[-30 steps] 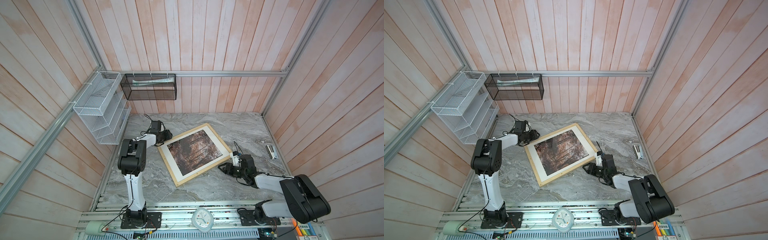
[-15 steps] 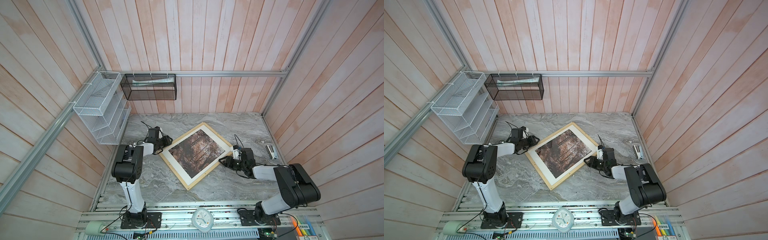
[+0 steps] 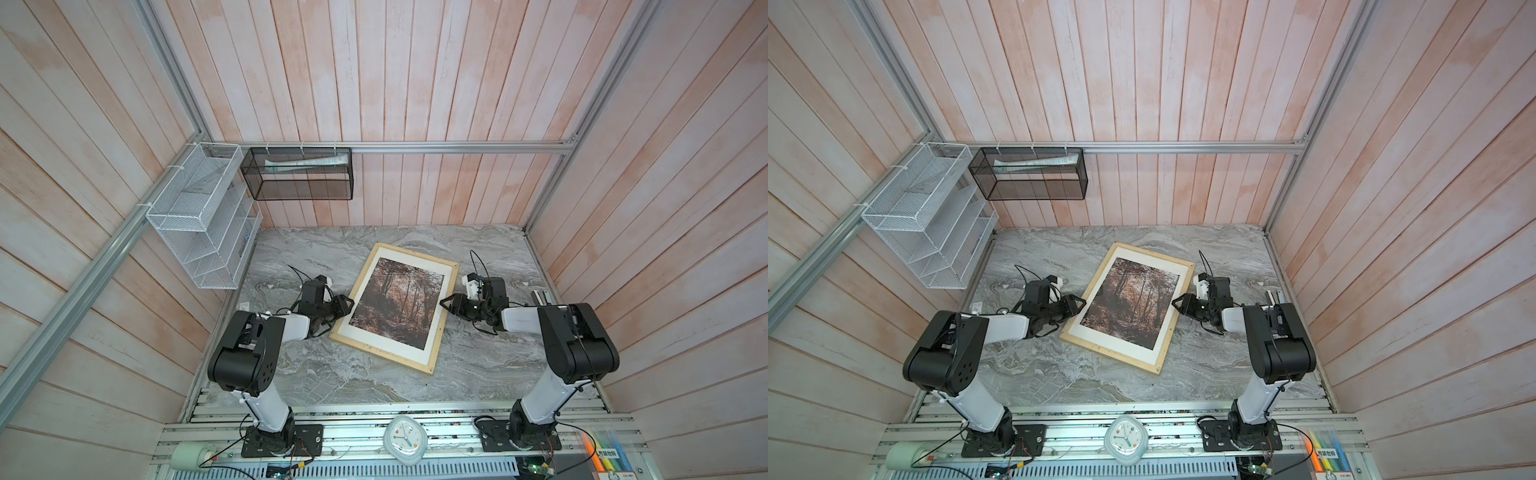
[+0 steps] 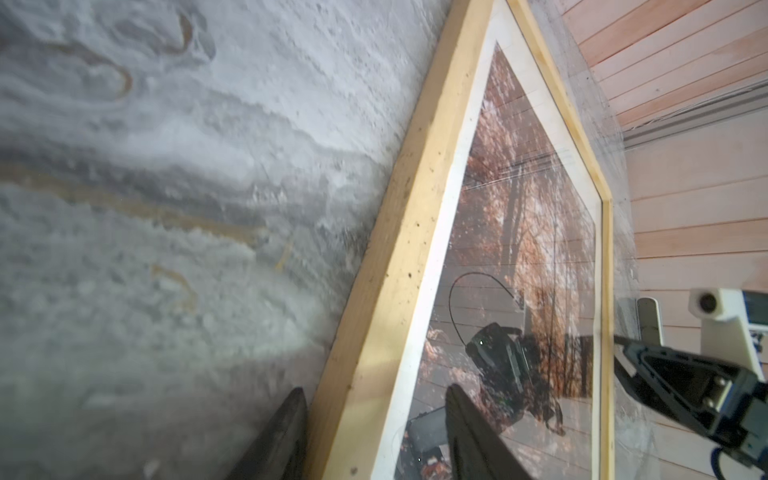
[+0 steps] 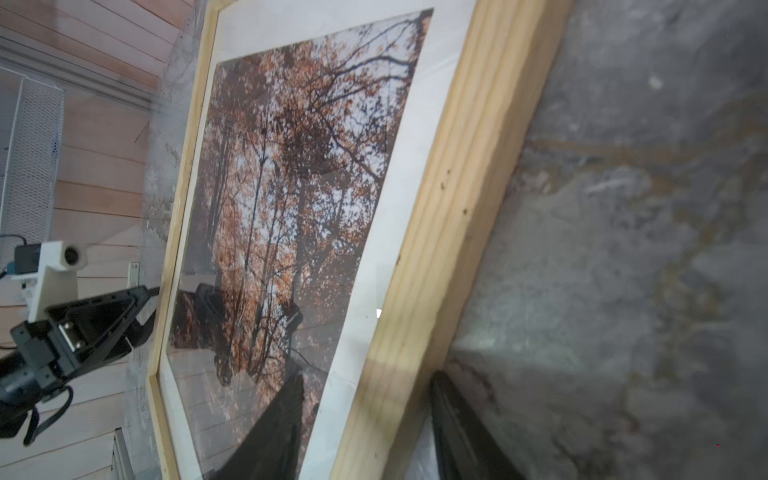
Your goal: Put the photo into the frame
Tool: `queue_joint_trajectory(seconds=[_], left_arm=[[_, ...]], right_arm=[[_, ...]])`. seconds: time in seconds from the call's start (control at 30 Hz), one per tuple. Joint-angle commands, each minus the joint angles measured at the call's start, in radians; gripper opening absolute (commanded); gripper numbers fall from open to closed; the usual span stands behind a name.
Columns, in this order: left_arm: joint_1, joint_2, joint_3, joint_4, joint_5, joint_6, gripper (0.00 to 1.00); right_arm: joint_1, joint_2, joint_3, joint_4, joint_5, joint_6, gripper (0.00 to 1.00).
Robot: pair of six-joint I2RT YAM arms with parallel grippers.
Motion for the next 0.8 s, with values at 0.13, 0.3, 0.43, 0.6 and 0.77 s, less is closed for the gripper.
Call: queue_joint_trajectory(seconds=[0.13, 0.3, 0.43, 0.6, 0.77], left_arm=[[-0.112, -0.073, -0.119, 0.025, -0.011, -0.146, 0.55], [-0.128, -0.105, -0.116, -0.006, -0.05, -0.15, 0.55], [-0.129, -0.112, -0.112, -0.011, -0.053, -0.146, 0.55], [-0.129, -0.102, -0.088, -0.05, -0.075, -0.122, 0.55], [-0.126, -0.11, -0.061, -0.095, -0.123, -0.096, 0.57]], right_arm=[[0.019, 0.112, 0.106, 0.062, -0.143, 0.032, 0.5], [0.028, 0.14, 0.136, 0.066, -0.15, 0.041, 0.5], [0.028, 0.14, 0.144, 0.055, -0.148, 0.037, 0.5], [0.028, 0.129, 0.147, 0.03, -0.131, 0.021, 0.5], [0.013, 0.11, 0.149, 0.005, -0.098, 0.006, 0.5]])
